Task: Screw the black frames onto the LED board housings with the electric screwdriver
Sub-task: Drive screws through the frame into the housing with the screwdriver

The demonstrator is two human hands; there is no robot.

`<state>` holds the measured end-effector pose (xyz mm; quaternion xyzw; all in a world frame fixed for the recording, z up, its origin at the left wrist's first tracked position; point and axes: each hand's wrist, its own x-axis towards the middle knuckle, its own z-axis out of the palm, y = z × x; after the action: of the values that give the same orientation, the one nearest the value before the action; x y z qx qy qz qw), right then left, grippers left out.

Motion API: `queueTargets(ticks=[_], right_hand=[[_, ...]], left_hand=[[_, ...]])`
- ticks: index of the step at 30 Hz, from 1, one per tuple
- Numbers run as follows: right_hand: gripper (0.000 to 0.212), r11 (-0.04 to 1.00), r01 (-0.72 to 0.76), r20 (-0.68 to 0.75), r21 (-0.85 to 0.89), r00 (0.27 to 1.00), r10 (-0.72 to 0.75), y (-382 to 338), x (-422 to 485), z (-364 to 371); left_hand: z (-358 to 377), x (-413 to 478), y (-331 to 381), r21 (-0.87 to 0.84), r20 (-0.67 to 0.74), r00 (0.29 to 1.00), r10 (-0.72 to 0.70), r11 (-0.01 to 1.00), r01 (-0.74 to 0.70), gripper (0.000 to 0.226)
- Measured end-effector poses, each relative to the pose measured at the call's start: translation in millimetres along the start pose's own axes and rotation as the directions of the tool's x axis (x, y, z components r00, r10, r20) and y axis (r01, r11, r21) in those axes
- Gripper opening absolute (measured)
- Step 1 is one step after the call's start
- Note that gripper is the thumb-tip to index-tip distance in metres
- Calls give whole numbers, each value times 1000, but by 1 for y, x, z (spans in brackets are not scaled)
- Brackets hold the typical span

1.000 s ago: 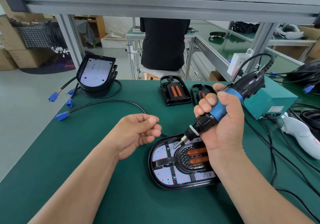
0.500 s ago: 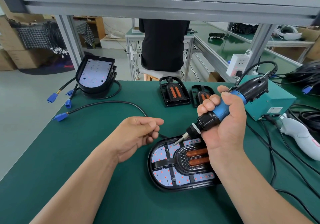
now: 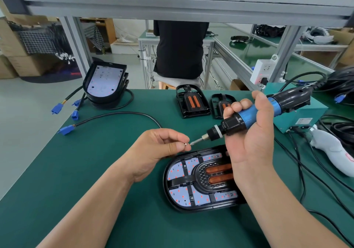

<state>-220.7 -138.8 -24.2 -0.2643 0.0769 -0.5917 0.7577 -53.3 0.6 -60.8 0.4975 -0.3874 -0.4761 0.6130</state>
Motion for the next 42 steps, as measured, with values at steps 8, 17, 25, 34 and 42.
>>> queueTargets(ticks=[8, 17, 25, 34, 42], right_hand=[[19, 1000, 12, 10, -17, 1000, -12, 0, 0, 0], [11, 1000, 8, 33, -29, 999, -7, 0, 1, -1], [11, 998, 18, 73, -54, 997, -14, 1, 0, 0], [26, 987, 54, 64, -148, 997, -45, 4, -5, 2], [24, 993, 19, -64, -117, 998, -27, 4, 0, -1]], left_hand=[[4, 1, 0, -14, 9, 1000, -23, 1000, 23, 17], [6, 1, 0, -29, -15, 999, -32, 999, 32, 18], [7, 1, -1, -12, -47, 998, -39, 999, 39, 17], [6, 1, -3, 57, -105, 992, 64, 997, -58, 23], [8, 2, -4, 62, -81, 994, 70, 996, -65, 17]])
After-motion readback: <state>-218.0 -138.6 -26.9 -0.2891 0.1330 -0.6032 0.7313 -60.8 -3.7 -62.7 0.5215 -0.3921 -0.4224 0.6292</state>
